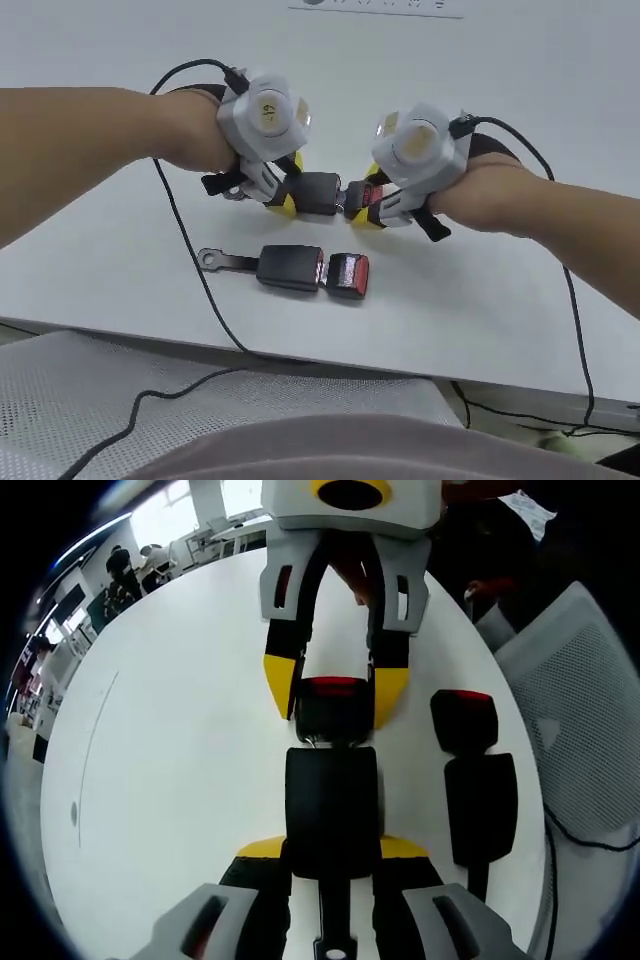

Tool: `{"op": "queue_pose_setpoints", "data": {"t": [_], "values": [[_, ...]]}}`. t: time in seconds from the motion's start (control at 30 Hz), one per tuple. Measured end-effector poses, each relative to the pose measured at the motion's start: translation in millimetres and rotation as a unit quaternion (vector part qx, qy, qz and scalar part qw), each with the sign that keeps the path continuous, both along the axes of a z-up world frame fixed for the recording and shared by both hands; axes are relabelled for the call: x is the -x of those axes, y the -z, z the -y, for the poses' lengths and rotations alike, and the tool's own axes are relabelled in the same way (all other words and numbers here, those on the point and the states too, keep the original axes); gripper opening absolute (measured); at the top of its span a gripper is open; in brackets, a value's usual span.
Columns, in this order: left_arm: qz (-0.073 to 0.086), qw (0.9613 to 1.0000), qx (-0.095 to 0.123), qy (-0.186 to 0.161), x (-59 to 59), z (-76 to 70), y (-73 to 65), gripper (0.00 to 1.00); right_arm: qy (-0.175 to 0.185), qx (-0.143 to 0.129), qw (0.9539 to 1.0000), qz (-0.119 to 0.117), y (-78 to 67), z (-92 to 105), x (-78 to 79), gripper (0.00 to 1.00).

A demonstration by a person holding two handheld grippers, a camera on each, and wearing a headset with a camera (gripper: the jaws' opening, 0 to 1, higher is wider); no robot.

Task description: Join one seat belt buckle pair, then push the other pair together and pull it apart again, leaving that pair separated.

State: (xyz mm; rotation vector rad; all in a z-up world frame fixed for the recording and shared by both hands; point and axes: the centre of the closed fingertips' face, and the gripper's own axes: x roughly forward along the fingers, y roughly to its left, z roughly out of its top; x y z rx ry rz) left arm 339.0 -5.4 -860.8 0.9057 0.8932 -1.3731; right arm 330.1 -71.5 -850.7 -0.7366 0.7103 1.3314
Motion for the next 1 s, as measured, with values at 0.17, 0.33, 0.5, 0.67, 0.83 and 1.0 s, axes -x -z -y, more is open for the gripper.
{"op": "queue_pose_setpoints", "data": {"t": [0.17, 0.33, 0.5, 0.67, 0.83, 1.0], "values": [[-0.001, 1.0000, -0.002, -0.001, 0.1, -0.3, 0.0, 0.31, 0.002, 0.002, 1.0000, -0.002, -0.7, 9.9, -0.4, 0.33], [0.000, 1.0000, -0.006, 0.001, 1.0, 0.7, -1.3, 0.31, -0.002, 0.001, 1.0000, -0.004, -1.5, 15.4, -0.8, 0.34], [-0.001, 1.0000, -0.008, 0.000, 1.5, 1.5, -2.1, 0.31, -0.006, 0.001, 1.0000, 0.000, -2.0, 19.9, -0.2, 0.34], [-0.001, 1.0000, -0.009, 0.002, 2.1, 2.1, -2.7, 0.31, 0.001, 0.002, 1.0000, -0.001, -2.5, 36.1, 0.7, 0.34], [0.000, 0.9999, -0.012, 0.002, 3.2, 2.5, -3.2, 0.32, 0.009, 0.009, 0.9999, 0.001, -2.3, 59.1, 1.1, 0.35], [-0.001, 0.9999, -0.011, -0.002, 4.5, 2.7, -4.0, 0.32, 0.017, 0.017, 0.9997, -0.003, -2.3, 83.4, 3.8, 0.35]]}}
